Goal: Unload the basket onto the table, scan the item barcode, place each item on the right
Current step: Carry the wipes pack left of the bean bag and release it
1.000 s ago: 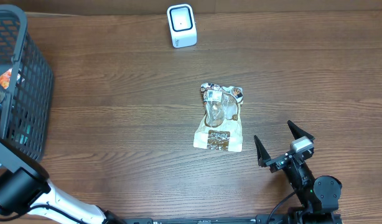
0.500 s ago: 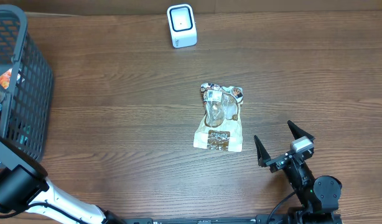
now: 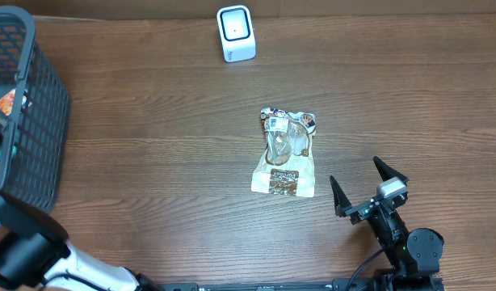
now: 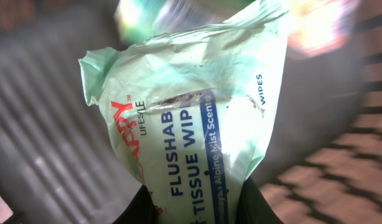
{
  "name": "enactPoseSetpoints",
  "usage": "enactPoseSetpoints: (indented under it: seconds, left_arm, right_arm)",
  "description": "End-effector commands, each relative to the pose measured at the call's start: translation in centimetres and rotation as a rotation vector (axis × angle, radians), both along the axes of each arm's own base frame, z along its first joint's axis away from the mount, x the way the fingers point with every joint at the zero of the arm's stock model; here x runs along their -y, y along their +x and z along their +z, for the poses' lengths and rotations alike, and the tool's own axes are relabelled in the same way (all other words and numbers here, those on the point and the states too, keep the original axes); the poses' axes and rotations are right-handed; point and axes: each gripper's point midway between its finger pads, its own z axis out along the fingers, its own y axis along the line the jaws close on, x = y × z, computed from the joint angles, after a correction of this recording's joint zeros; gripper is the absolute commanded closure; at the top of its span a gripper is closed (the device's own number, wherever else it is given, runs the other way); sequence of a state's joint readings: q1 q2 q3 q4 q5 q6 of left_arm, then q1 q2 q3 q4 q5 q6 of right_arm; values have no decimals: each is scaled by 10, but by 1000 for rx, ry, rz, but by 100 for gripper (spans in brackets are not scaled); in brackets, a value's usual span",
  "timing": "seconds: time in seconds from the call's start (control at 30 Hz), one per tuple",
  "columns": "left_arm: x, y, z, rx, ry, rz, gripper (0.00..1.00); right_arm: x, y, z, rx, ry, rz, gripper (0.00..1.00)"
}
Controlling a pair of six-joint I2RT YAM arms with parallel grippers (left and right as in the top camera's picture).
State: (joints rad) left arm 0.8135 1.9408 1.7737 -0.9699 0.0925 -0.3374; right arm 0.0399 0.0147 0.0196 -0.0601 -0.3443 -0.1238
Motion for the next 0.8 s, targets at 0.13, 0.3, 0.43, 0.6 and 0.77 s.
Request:
enactPoseSetpoints:
  seconds: [0.13, 0.3, 0.43, 0.6, 0.77]
  left_arm:
    - [58, 14, 207, 495, 166, -191, 84]
    - [126, -6, 274, 658, 202, -356, 85]
    - [191, -16, 272, 610, 171, -529, 85]
    - [261, -11, 223, 407, 84, -715, 83]
    - [322, 7, 149, 195, 37, -883, 83]
  right_arm:
    - [-1, 0, -2, 4, 7, 5, 0]
    - [-1, 0, -2, 4, 7, 5, 0]
    - [-1, 0, -2, 4, 7, 5, 0]
    - [-1, 0, -2, 4, 7, 5, 0]
    - [-1, 0, -2, 4, 7, 5, 0]
